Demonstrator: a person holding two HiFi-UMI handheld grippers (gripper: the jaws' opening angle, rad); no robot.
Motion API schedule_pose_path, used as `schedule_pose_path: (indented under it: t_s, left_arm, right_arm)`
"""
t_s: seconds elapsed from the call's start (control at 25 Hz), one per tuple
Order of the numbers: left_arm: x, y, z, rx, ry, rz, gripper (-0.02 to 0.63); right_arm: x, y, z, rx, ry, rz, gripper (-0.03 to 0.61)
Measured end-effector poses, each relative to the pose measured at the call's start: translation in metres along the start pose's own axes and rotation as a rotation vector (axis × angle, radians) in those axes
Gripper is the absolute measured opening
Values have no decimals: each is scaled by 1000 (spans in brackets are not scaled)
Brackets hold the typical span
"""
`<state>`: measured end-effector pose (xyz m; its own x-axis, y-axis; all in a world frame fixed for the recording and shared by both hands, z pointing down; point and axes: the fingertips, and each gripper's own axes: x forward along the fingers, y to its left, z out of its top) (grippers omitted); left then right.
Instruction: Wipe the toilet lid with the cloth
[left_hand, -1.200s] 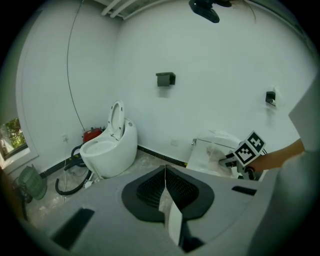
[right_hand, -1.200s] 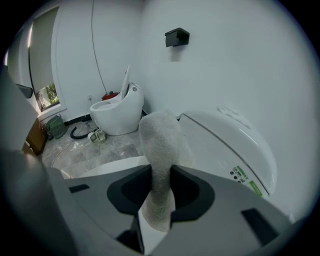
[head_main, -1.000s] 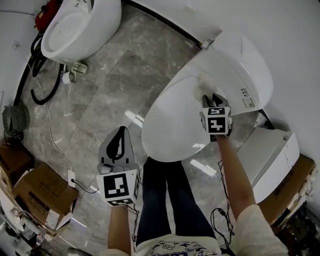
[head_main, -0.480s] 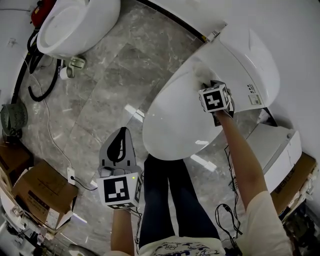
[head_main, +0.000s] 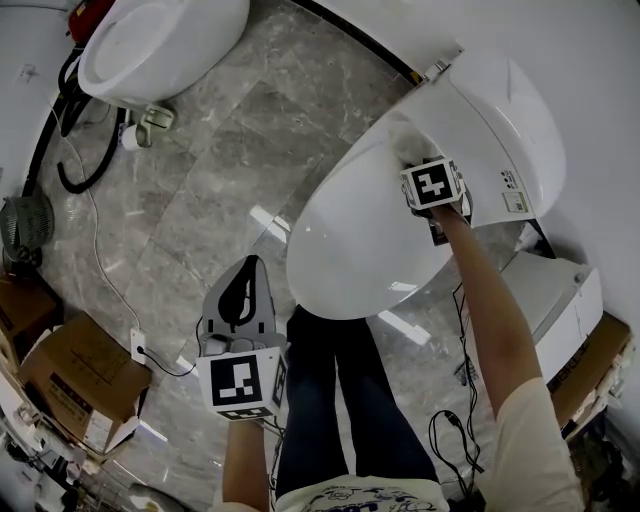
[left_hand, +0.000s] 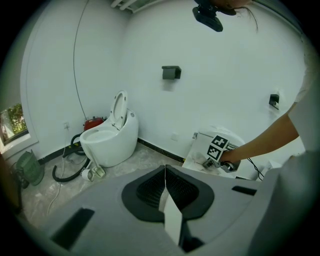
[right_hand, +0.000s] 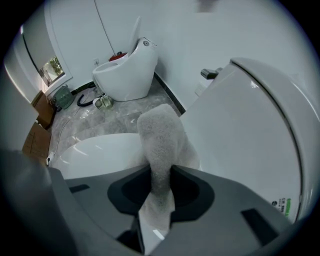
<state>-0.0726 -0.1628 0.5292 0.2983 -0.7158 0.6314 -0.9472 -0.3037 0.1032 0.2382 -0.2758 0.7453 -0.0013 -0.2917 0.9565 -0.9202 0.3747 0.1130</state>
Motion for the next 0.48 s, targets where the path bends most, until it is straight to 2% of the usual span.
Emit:
schedule_pose_path:
  t_s: [0.16,0.32,0.48]
  left_arm:
    - [-6,3,-4,-6,4,8,11]
    - [-12,2,-3,-9,-7,8,11]
    - [-21,7,-3,-18,-16,16,11]
  right_arm:
    - [-1,8,-1,0,25,11,94]
    - [-5,21,-5,-41,49,-4,94]
    - [-7,51,-6,-94,60,25,94]
